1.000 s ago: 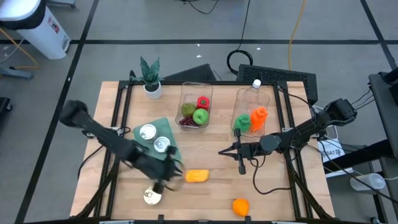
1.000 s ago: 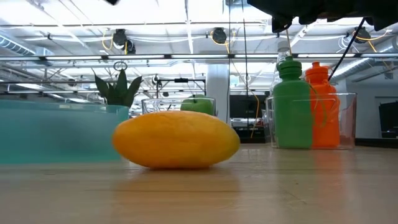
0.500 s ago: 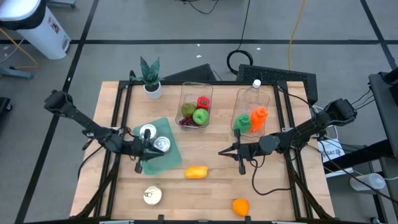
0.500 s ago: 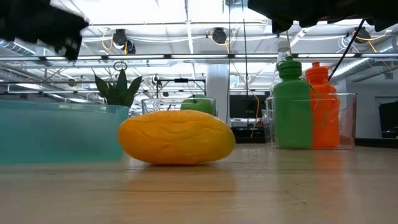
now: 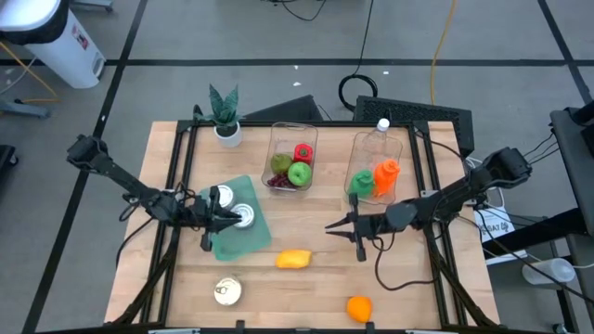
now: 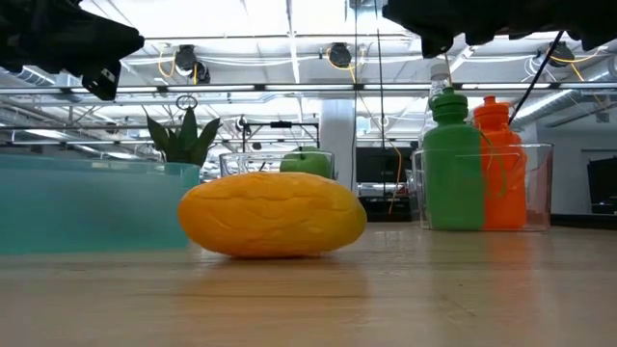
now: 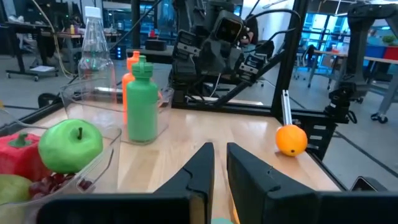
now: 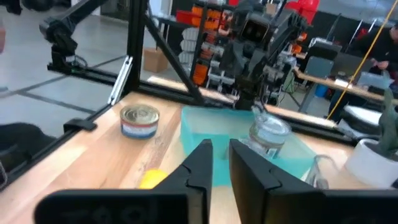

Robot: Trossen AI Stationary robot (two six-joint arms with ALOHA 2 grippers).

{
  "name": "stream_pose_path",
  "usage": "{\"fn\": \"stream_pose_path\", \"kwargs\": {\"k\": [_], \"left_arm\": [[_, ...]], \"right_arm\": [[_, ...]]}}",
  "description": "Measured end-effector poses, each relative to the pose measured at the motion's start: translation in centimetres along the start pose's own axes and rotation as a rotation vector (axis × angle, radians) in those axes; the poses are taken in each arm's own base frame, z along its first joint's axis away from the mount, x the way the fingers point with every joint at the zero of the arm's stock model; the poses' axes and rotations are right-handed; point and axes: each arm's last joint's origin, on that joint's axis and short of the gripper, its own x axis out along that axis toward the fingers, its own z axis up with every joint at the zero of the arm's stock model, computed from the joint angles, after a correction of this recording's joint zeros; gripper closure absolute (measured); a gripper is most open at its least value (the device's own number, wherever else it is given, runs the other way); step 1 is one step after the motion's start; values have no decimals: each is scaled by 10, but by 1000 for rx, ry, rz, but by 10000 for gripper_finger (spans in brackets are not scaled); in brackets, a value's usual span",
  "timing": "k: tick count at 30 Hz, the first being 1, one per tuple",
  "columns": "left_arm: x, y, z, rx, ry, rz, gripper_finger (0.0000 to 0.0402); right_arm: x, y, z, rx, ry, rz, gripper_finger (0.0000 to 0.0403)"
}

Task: Pick & Place Food Item
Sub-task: Put the mango into the left transparent bin

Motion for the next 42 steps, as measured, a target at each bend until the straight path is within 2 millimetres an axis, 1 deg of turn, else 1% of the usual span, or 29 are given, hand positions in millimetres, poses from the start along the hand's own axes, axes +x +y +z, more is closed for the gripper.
{"fn": "stream_pose_path", "kwargs": {"k": [4, 8, 10, 14, 19, 24, 42], "left_arm": [[0, 0, 0, 1, 0, 0, 352], [0, 0, 0, -2, 1, -1, 352], [0, 0, 0, -3, 1, -3, 352], [0, 0, 0, -2, 2, -3, 352], [0, 0, 0, -2, 3, -4, 352], [0, 0, 0, -2, 4, -4, 352], [0, 0, -1, -3, 5, -4, 352]], "right_arm": [[3, 0, -6, -7, 33, -46, 324], [6, 1, -10, -12, 54, -72, 274], [9, 2, -10, -14, 60, -70, 248], [18, 5, -2, -27, 57, -60, 200], [26, 9, -2, -54, 73, -51, 159], [28, 7, -3, -49, 76, -66, 143], [28, 7, -3, -48, 72, -63, 142]]}}
